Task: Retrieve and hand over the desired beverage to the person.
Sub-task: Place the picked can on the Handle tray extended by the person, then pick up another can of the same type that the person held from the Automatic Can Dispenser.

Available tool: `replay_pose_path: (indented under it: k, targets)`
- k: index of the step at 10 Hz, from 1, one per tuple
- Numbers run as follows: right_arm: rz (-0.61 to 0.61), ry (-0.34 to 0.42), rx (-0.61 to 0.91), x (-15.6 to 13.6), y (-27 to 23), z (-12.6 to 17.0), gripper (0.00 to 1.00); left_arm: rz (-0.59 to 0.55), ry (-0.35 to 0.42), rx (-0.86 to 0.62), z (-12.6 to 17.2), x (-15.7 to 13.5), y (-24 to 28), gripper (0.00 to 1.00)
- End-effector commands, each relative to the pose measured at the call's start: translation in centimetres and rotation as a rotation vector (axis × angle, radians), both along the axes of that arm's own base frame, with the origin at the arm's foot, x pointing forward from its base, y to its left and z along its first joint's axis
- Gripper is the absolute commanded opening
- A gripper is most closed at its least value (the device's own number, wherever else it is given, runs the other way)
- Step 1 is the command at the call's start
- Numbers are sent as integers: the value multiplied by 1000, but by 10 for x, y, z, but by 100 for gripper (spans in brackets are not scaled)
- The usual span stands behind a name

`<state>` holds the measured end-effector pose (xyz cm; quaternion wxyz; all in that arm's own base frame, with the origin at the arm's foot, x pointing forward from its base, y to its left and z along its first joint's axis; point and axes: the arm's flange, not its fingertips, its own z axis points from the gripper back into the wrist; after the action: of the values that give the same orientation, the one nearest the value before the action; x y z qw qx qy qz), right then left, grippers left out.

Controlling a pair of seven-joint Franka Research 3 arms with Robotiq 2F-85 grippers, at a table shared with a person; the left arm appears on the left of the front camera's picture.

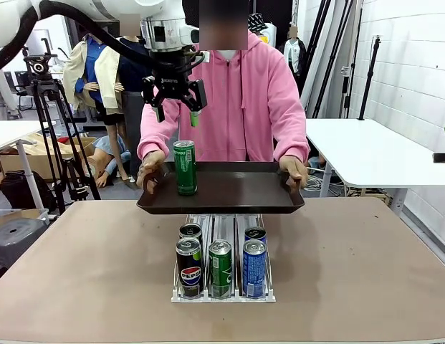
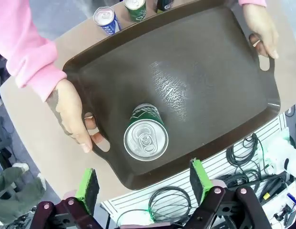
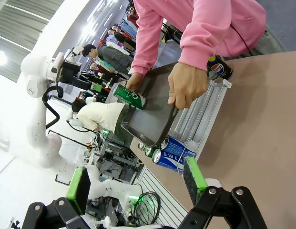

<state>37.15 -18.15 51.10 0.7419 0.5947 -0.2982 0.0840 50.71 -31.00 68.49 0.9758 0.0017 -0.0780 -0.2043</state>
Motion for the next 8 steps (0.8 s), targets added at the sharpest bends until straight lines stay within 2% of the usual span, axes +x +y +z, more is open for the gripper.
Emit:
replay_pose_path:
  k: [1, 8]
  targets:
    - [9, -9, 11, 0, 0, 0, 100, 2, 11, 2, -3, 3, 1, 100]
    - [9, -9, 11, 0, 0, 0, 100, 2, 11, 2, -3, 3, 1, 100]
